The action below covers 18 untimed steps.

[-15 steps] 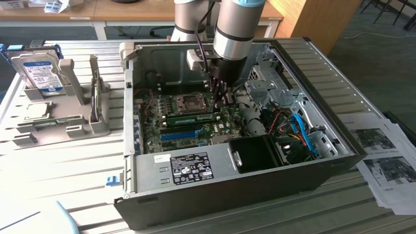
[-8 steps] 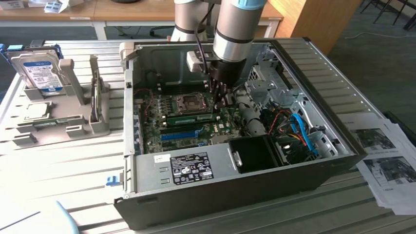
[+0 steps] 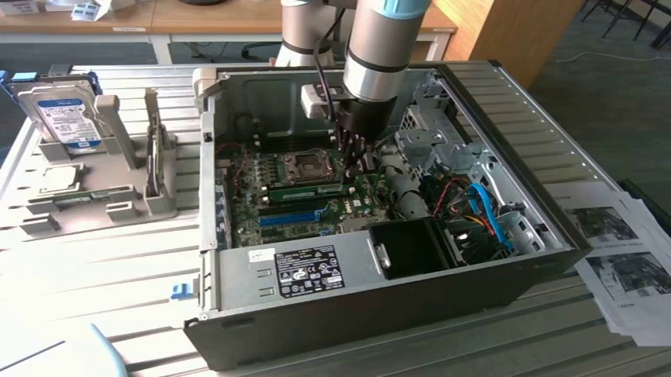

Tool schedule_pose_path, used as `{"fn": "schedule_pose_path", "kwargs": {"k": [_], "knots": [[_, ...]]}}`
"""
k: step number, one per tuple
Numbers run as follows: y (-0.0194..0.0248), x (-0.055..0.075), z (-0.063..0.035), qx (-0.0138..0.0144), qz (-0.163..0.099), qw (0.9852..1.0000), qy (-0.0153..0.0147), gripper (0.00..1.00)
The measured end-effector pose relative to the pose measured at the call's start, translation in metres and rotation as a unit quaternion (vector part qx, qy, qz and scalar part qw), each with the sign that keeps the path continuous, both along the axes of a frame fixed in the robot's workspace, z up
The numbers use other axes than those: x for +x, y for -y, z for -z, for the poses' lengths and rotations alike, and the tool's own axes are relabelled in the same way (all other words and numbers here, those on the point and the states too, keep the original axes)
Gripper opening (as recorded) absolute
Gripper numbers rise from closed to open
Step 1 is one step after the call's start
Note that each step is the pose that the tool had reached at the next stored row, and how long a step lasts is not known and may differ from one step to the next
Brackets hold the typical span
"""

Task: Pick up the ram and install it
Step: 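Press down the ram until it locks into place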

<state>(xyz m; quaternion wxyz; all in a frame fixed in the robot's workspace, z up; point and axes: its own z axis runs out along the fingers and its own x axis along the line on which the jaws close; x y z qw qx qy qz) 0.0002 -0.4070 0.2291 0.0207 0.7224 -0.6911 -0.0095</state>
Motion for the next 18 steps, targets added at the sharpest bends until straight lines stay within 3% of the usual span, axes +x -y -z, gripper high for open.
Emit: {"fn": "schedule_pose_path", "kwargs": {"k": [18], "knots": [[0.0000, 0.0000, 0.0041, 0.0000, 0.000, 1.0000, 0.0000, 0.09]]}}
